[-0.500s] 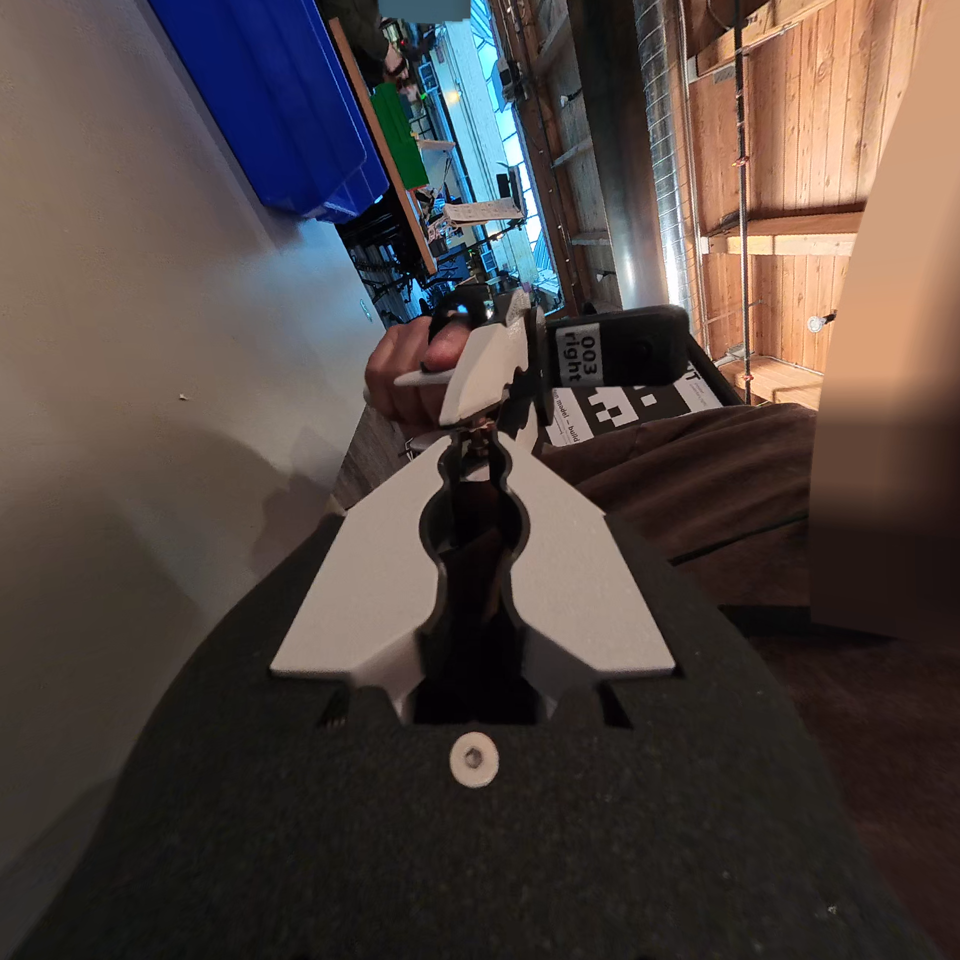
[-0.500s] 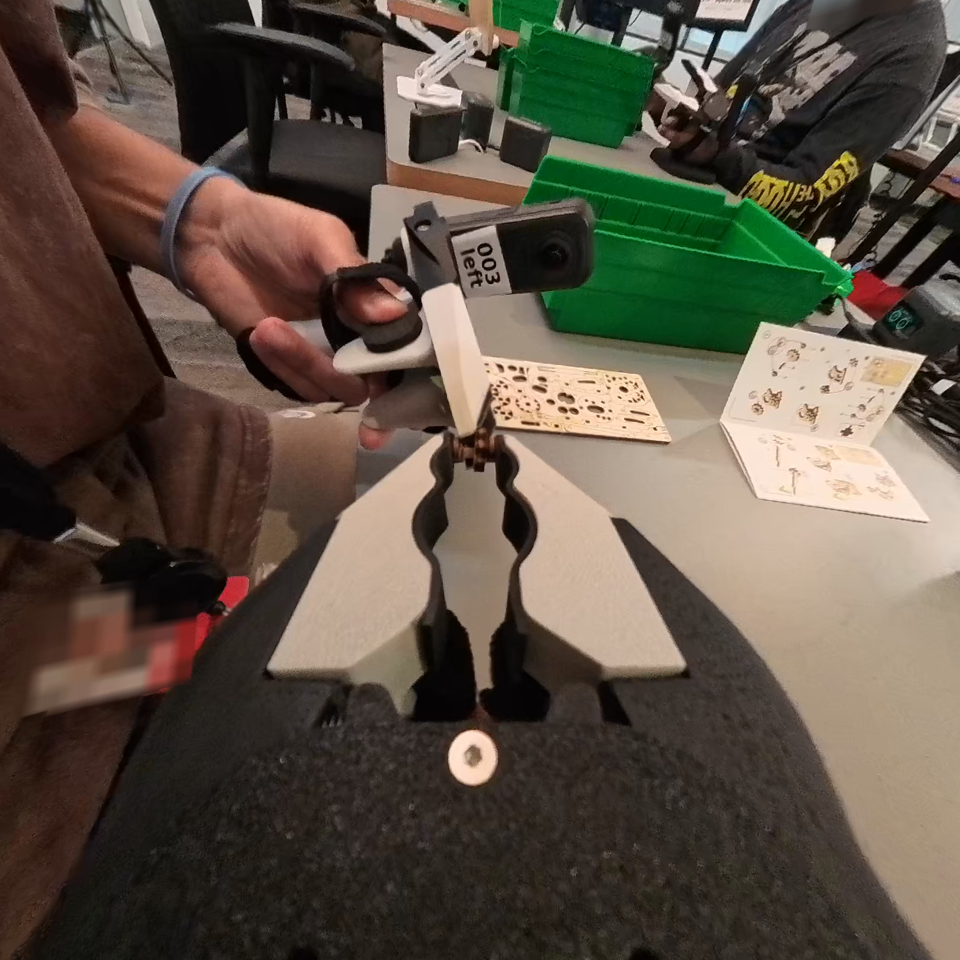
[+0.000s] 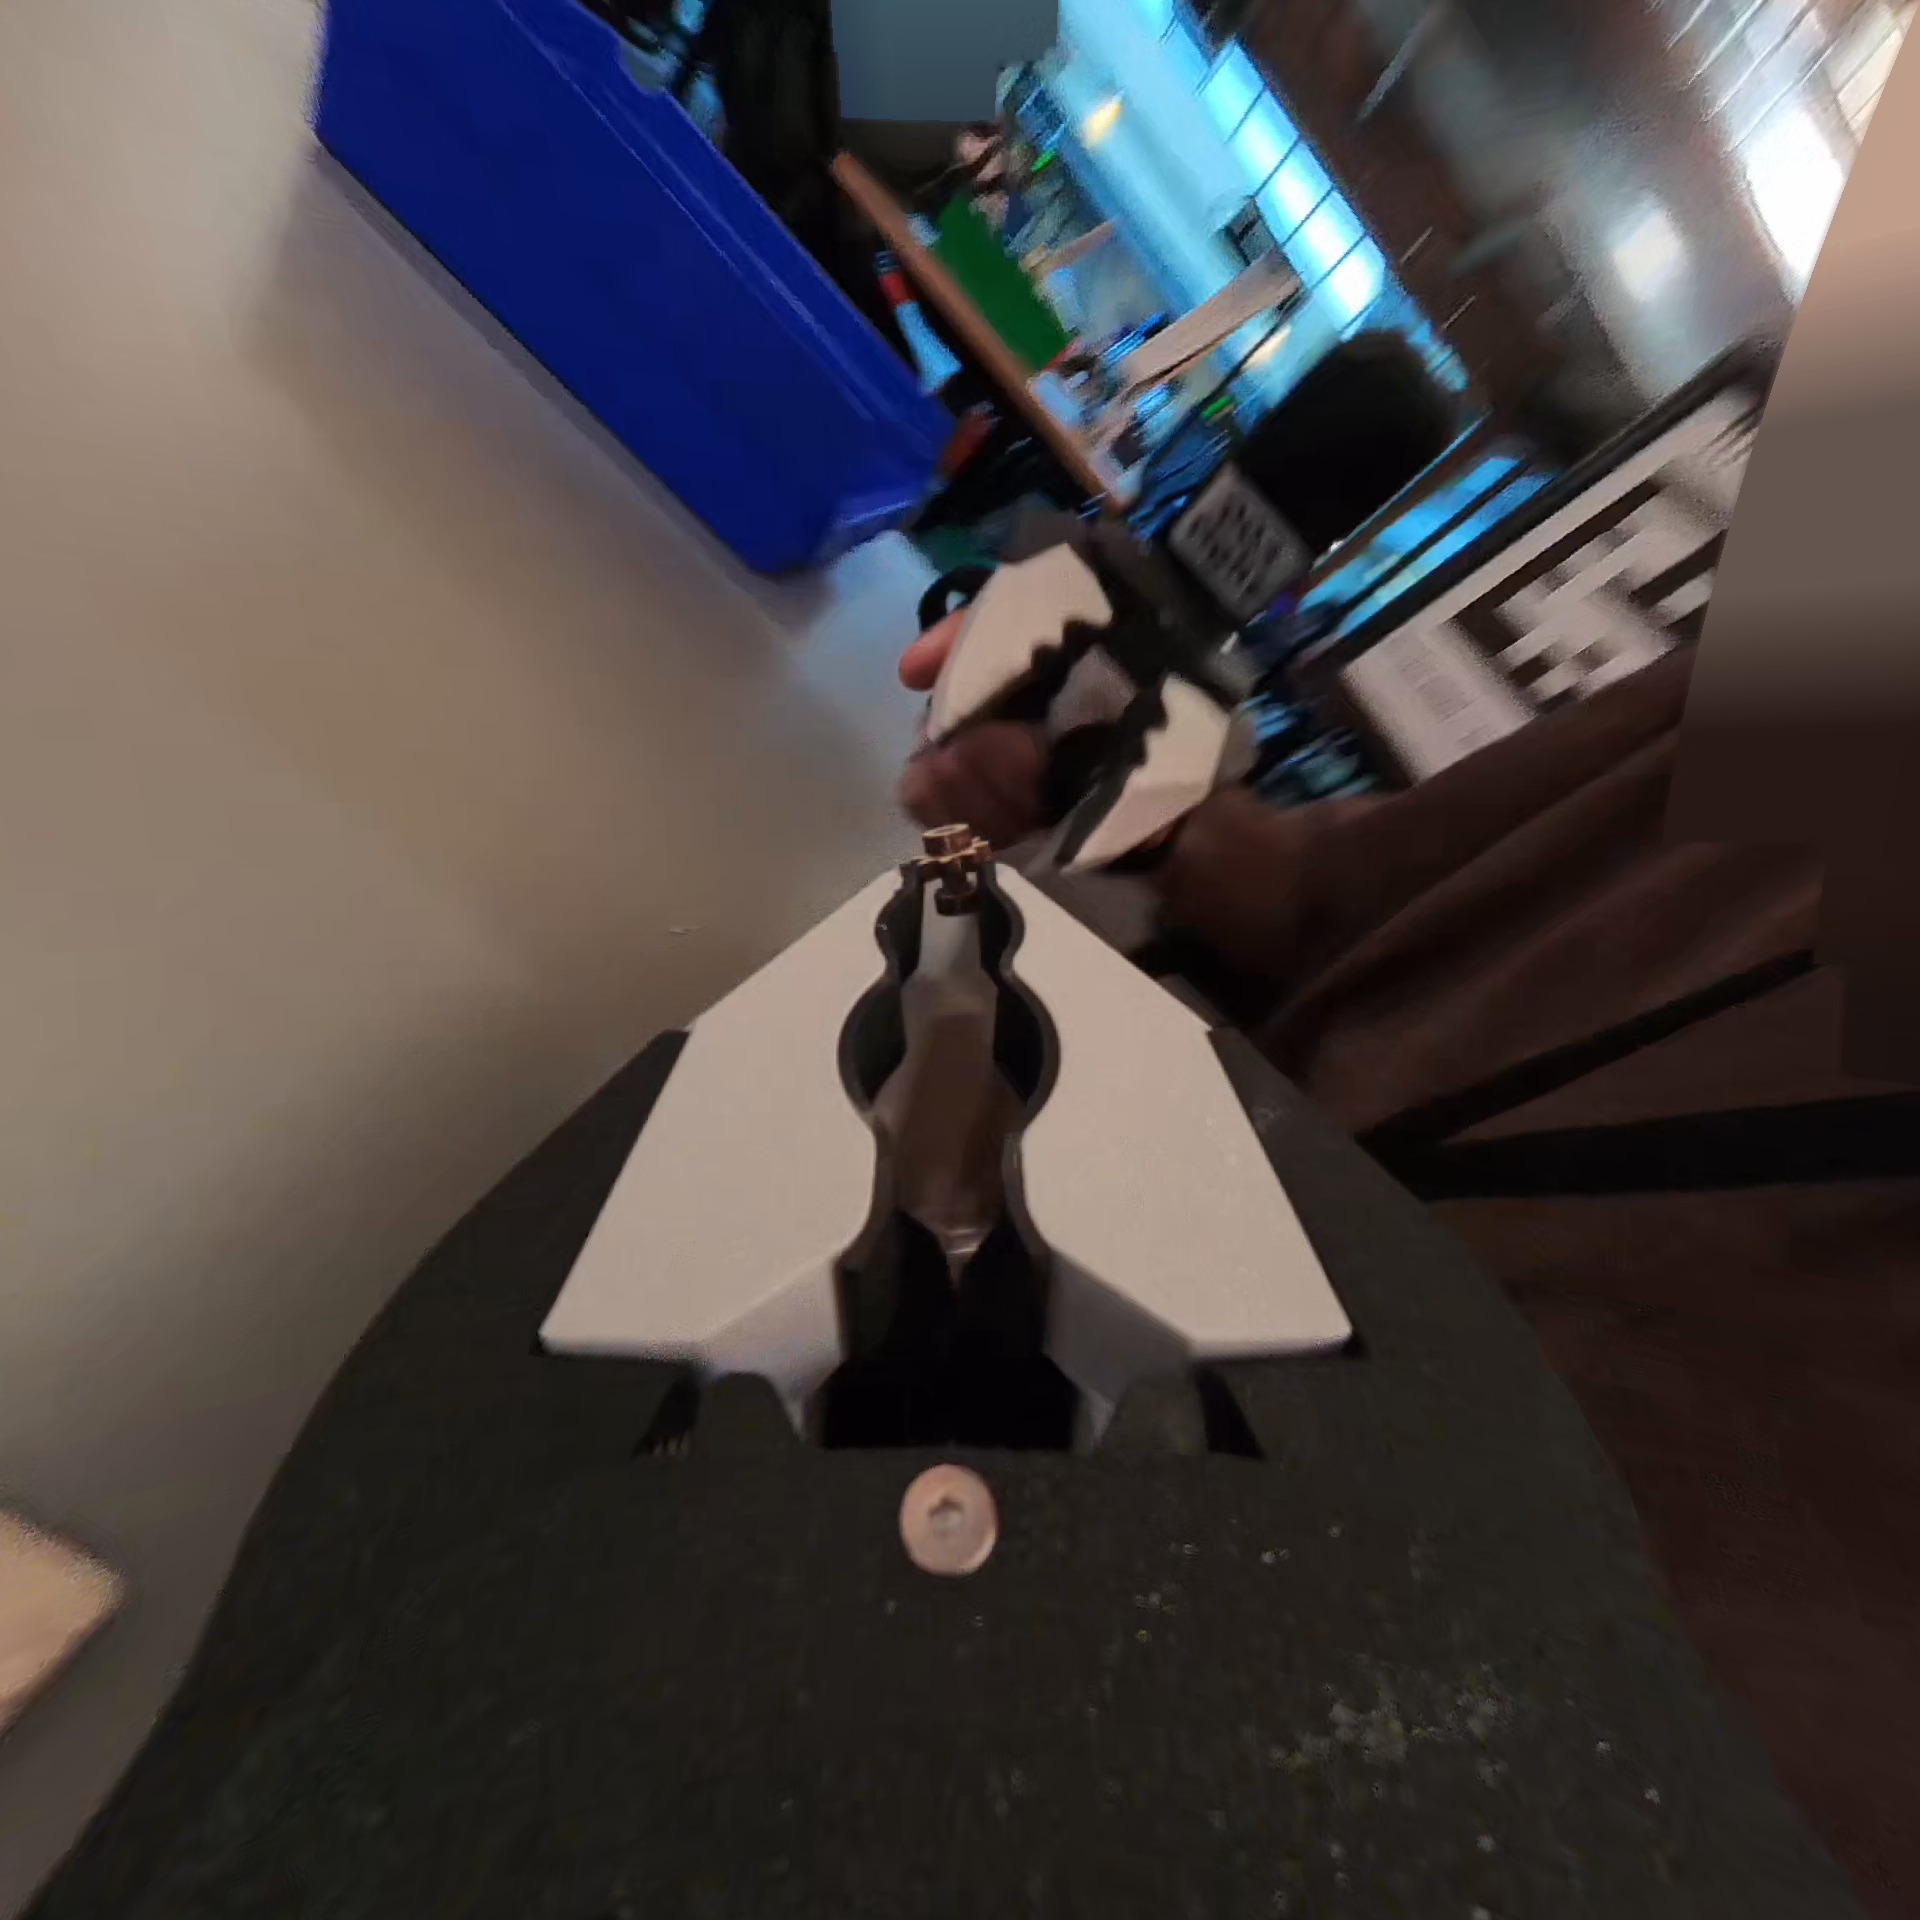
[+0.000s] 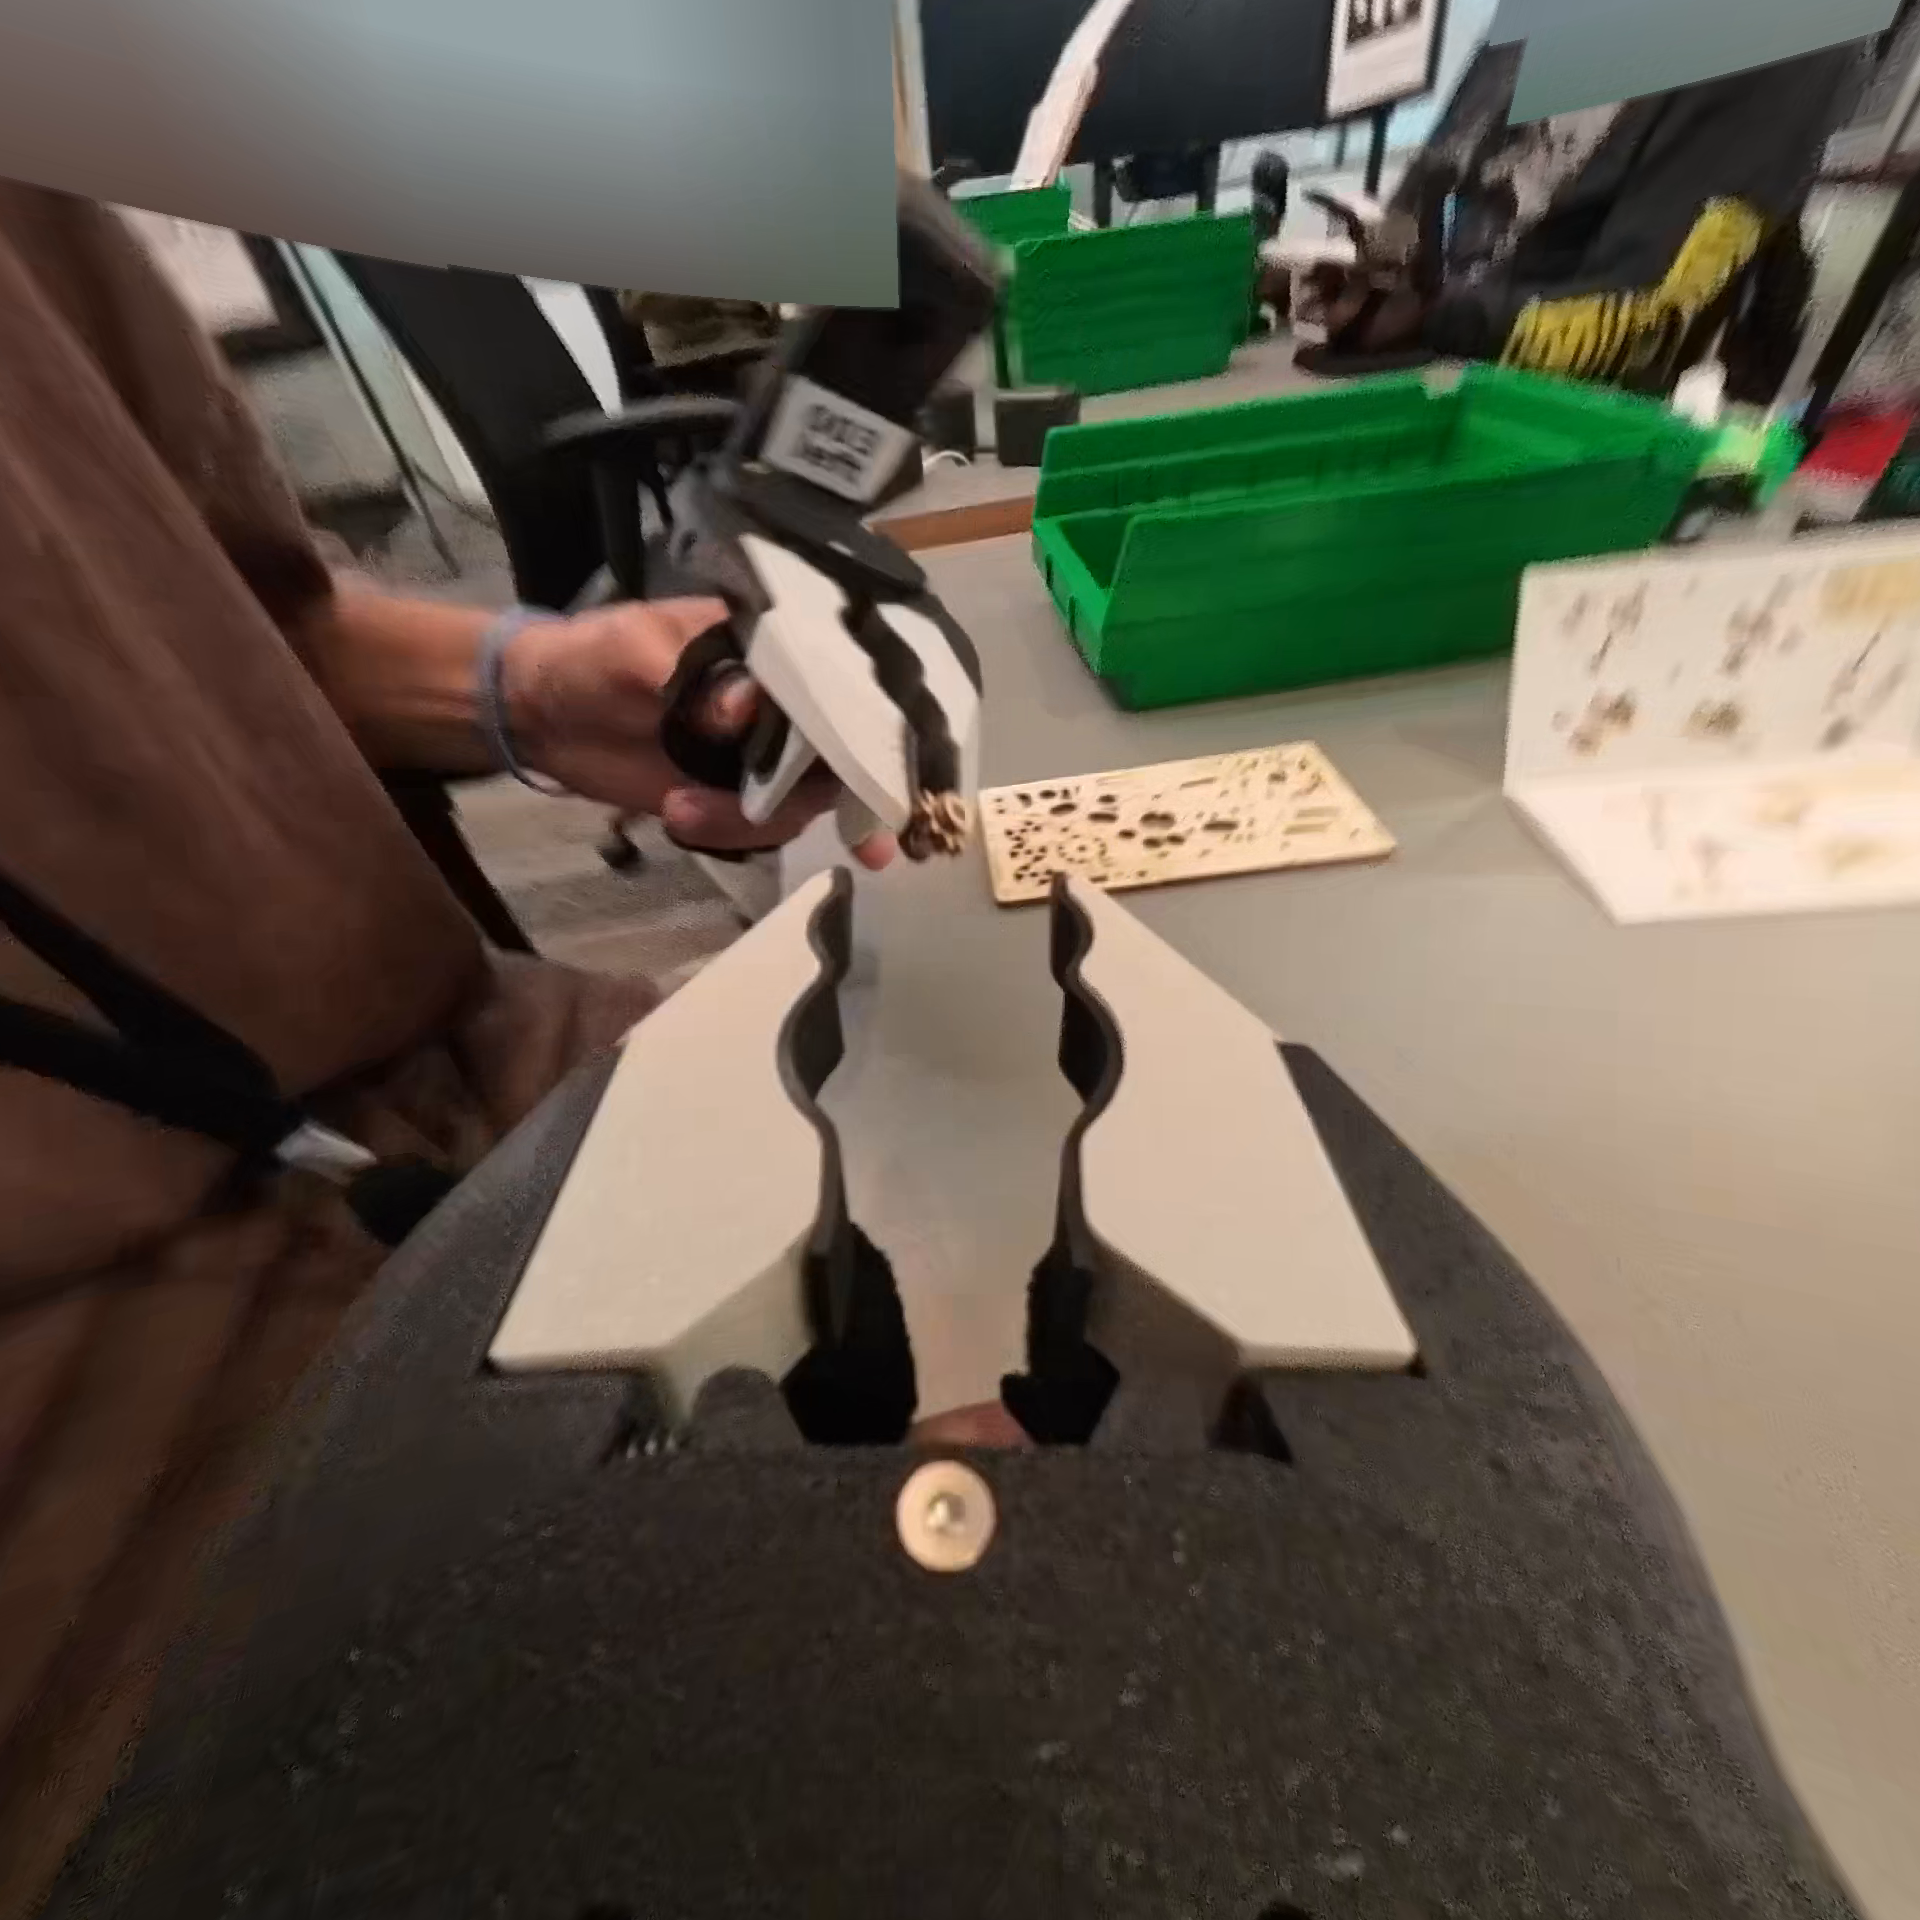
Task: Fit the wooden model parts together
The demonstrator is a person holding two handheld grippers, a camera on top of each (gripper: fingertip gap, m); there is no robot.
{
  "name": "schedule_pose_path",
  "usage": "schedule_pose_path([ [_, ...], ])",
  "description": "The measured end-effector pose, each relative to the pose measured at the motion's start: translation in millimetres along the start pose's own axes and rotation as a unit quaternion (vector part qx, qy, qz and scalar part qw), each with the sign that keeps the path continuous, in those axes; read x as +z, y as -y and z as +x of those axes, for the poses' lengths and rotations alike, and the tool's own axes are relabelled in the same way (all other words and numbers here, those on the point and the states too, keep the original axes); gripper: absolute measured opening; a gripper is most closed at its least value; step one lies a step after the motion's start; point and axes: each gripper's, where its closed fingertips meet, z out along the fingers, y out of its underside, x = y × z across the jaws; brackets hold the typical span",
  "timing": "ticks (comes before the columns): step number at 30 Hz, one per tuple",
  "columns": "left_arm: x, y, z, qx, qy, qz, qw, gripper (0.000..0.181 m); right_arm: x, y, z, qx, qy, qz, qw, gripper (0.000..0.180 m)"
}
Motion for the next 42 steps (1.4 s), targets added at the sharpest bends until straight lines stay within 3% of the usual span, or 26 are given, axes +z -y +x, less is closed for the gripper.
schedule_pose_path([
  [2, -6, 10, 1, 0.135, 0.046, 0.008, 0.990, 0.008, 0, -5, 1, 0.149, 0.053, 0.005, 0.987, 0.038],
  [3, -8, 15, 6, 0.204, 0.063, 0.014, 0.977, 0.008, 3, -8, -4, 0.238, 0.100, 0.003, 0.966, 0.042],
  [5, -7, 18, 15, 0.314, 0.085, 0.012, 0.945, 0.008, 8, -3, -15, 0.402, 0.202, 0.018, 0.893, 0.058],
  [7, -2, 12, 22, 0.384, 0.090, 0.004, 0.919, 0.008, 6, 17, -22, 0.514, 0.293, 0.077, 0.803, 0.056],
  [9, 1, 6, 22, 0.424, 0.102, -0.010, 0.900, 0.008, 10, 17, -33, 0.554, 0.330, 0.068, 0.762, 0.046],
  [14, 2, 3, 19, 0.436, 0.105, -0.020, 0.893, 0.008, 14, 16, -36, 0.588, 0.352, 0.088, 0.723, 0.028],
  [22, 6, -2, 21, 0.470, 0.113, -0.030, 0.875, 0.008, 17, 11, -30, 0.597, 0.337, 0.096, 0.722, 0.016],
  [28, 7, -5, 20, 0.486, 0.129, -0.046, 0.863, 0.008, 16, 8, -31, 0.545, 0.303, 0.080, 0.777, 0.015],
  [33, 6, 1, 20, 0.466, 0.133, -0.030, 0.874, 0.008, 17, 14, -26, 0.566, 0.310, 0.101, 0.757, 0.016],
  [35, 6, 4, 19, 0.442, 0.133, -0.022, 0.887, 0.008, 13, 19, -21, 0.552, 0.305, 0.114, 0.768, 0.036],
  [37, 4, 8, 15, 0.397, 0.137, -0.011, 0.907, 0.008, 10, 19, -18, 0.517, 0.288, 0.103, 0.800, 0.051],
  [38, 3, 10, 9, 0.359, 0.144, -0.009, 0.922, 0.008, 11, 14, -16, 0.478, 0.261, 0.084, 0.834, 0.053],
  [40, 1, 13, -3, 0.248, 0.139, 0.001, 0.959, 0.008, 12, 4, -17, 0.373, 0.212, 0.042, 0.902, 0.055],
  [42, -1, 18, -13, 0.103, 0.107, 0.034, 0.988, 0.008, 13, -3, -13, 0.296, 0.168, 0.011, 0.940, 0.056],
])
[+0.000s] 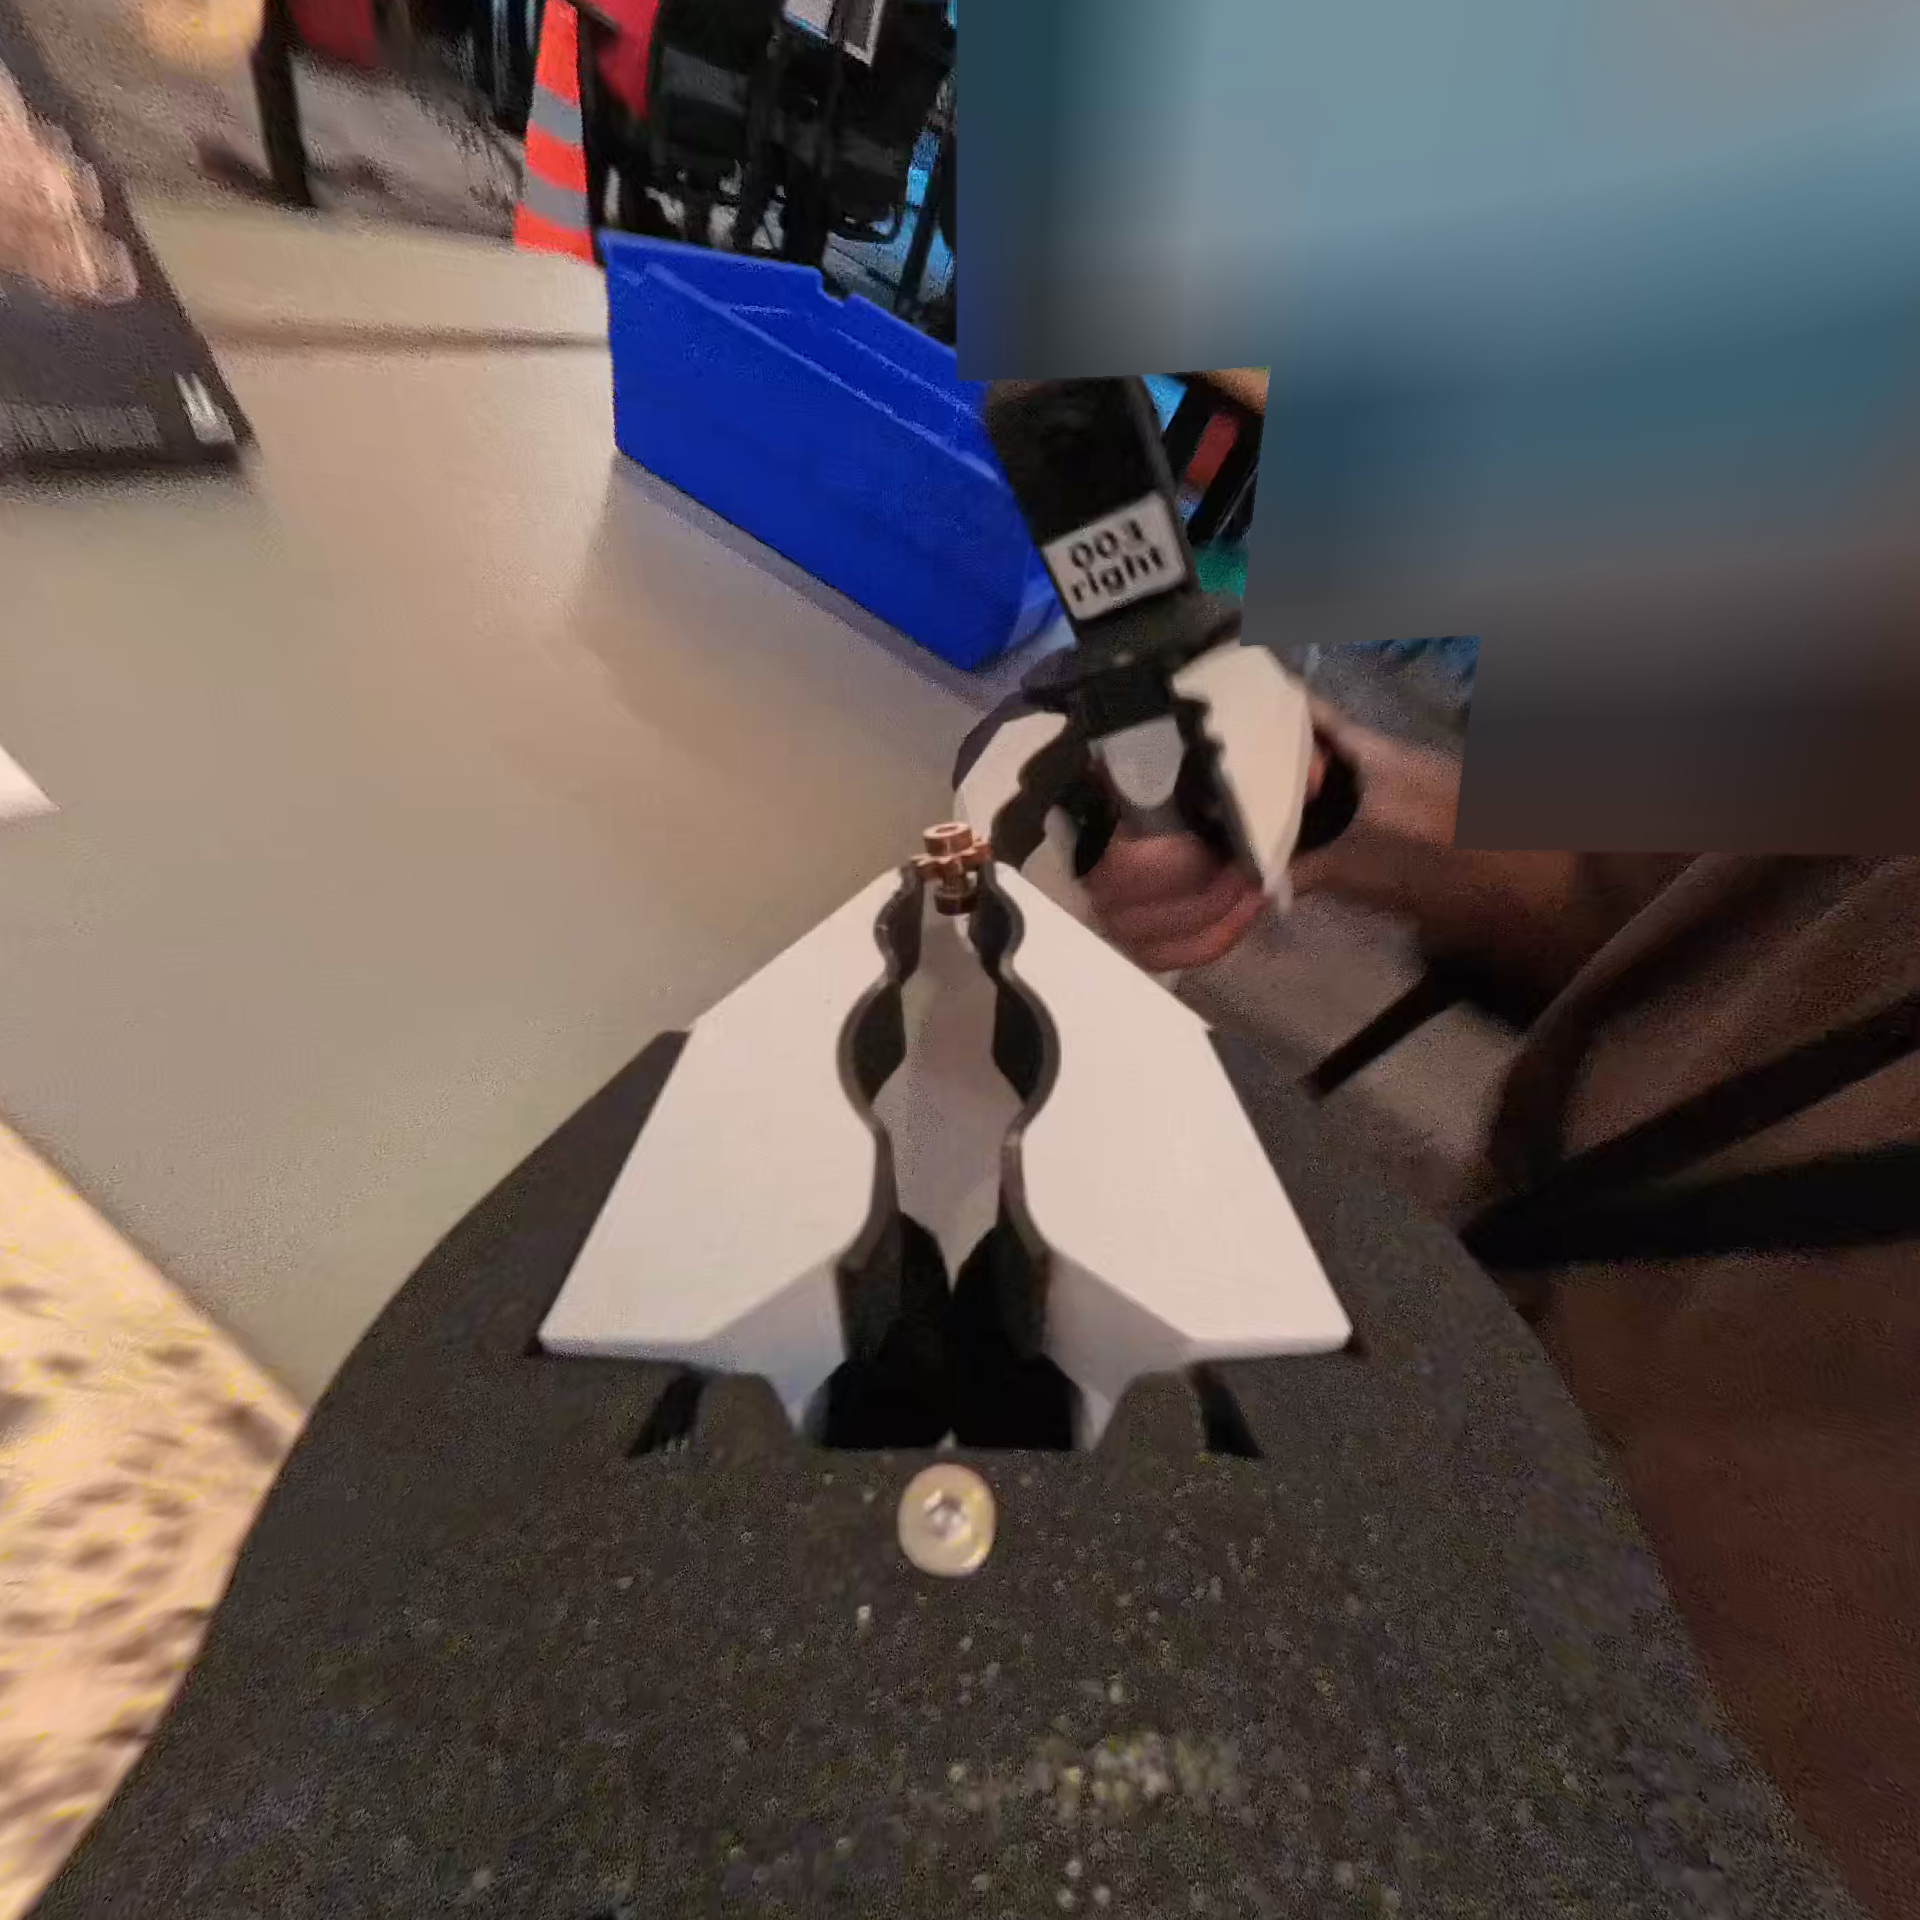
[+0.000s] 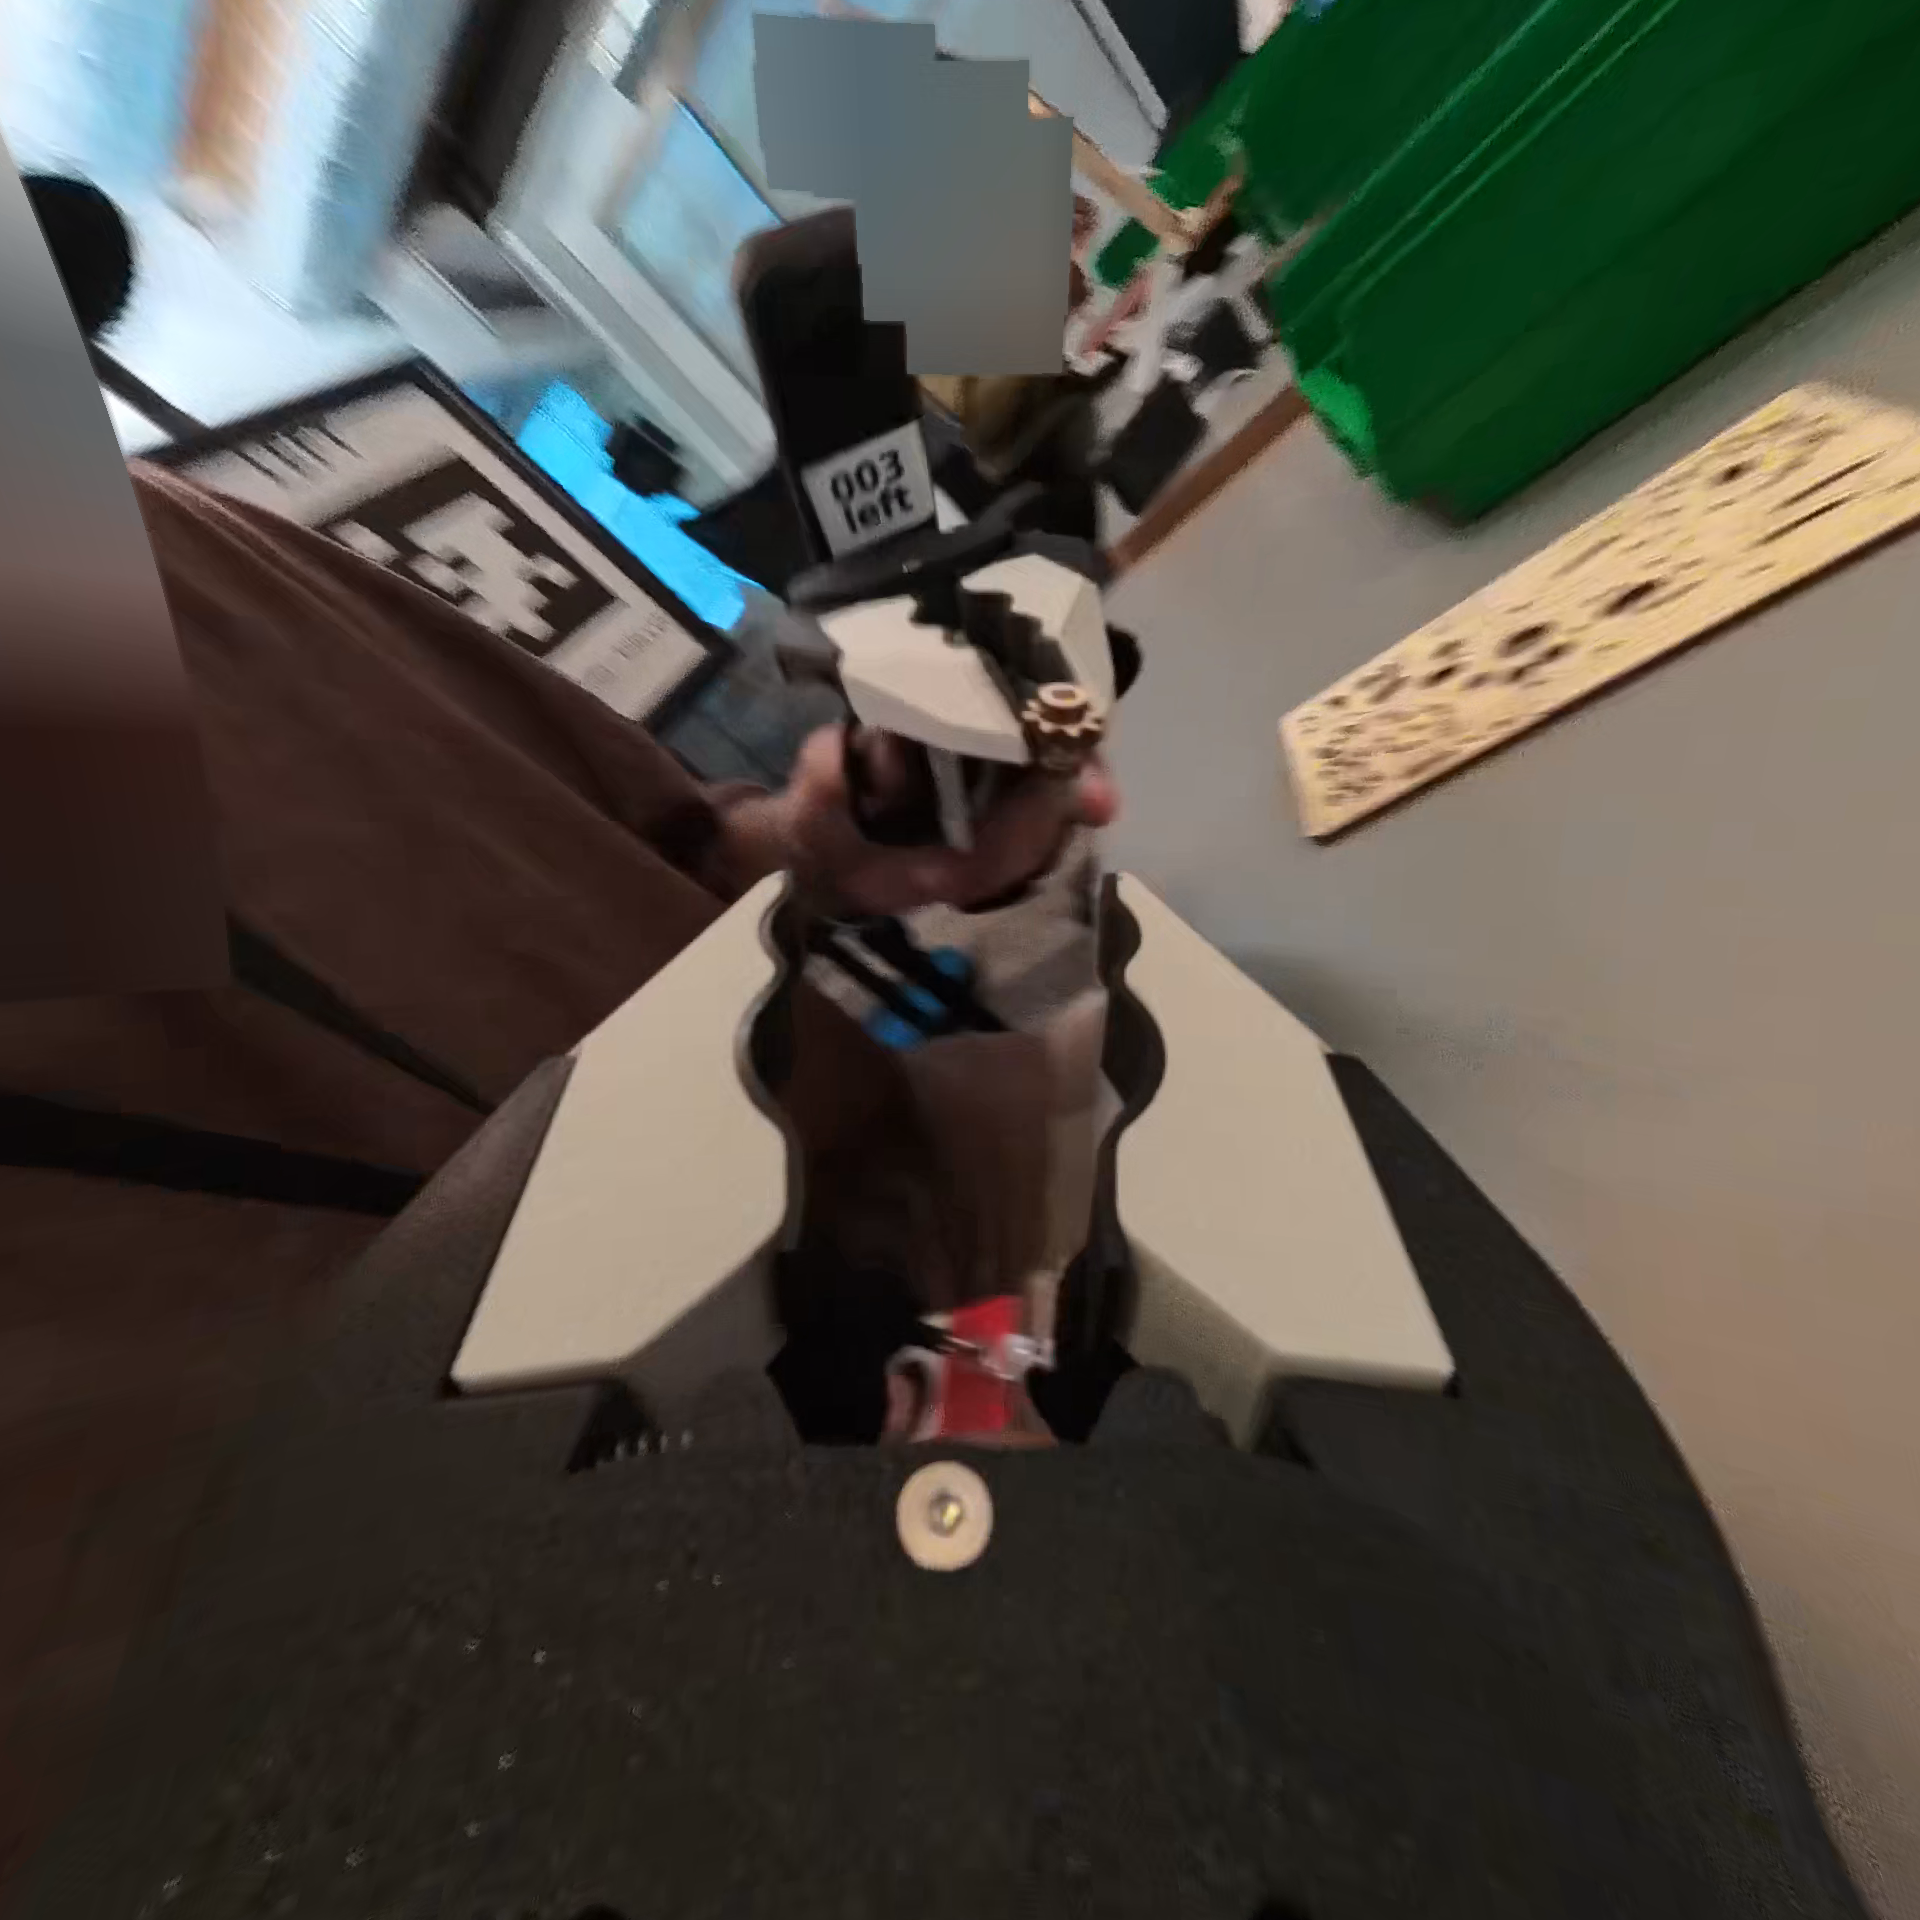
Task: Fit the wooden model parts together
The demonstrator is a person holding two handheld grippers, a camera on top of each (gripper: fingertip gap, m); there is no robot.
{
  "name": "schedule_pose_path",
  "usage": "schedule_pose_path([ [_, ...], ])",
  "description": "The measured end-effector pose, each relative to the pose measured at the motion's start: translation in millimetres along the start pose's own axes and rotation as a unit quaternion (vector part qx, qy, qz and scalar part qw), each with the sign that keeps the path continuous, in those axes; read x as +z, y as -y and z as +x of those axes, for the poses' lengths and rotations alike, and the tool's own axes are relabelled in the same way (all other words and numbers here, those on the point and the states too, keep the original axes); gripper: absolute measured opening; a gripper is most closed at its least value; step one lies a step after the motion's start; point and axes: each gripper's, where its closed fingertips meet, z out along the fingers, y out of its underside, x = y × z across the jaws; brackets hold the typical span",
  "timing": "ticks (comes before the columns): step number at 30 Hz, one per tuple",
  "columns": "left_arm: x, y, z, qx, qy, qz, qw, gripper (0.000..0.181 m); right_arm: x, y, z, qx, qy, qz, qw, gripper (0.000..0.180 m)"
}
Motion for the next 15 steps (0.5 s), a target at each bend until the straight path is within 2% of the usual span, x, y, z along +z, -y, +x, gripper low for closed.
schedule_pose_path([
  [3, -2, 2, -14, -0.197, -0.054, 0.035, 0.978, 0.008, -6, 2, 22, -0.129, -0.109, -0.016, 0.985, 0.053],
  [5, -2, 0, -20, -0.281, -0.075, 0.051, 0.955, 0.008, -8, 3, 30, -0.235, -0.169, -0.040, 0.956, 0.053],
  [8, 2, -8, -16, -0.330, -0.091, 0.039, 0.939, 0.008, -5, 2, 33, -0.387, -0.229, -0.060, 0.891, 0.050],
  [11, 6, -10, -5, -0.366, -0.113, 0.036, 0.923, 0.007, -3, -3, 31, -0.450, -0.259, -0.065, 0.852, 0.042],
  [13, 7, -13, 1, -0.398, -0.129, 0.033, 0.907, 0.007, -2, -5, 28, -0.471, -0.262, -0.065, 0.840, 0.039],
  [15, 7, -17, 6, -0.423, -0.145, 0.026, 0.894, 0.007, 0, -9, 25, -0.466, -0.250, -0.073, 0.846, 0.039],
])
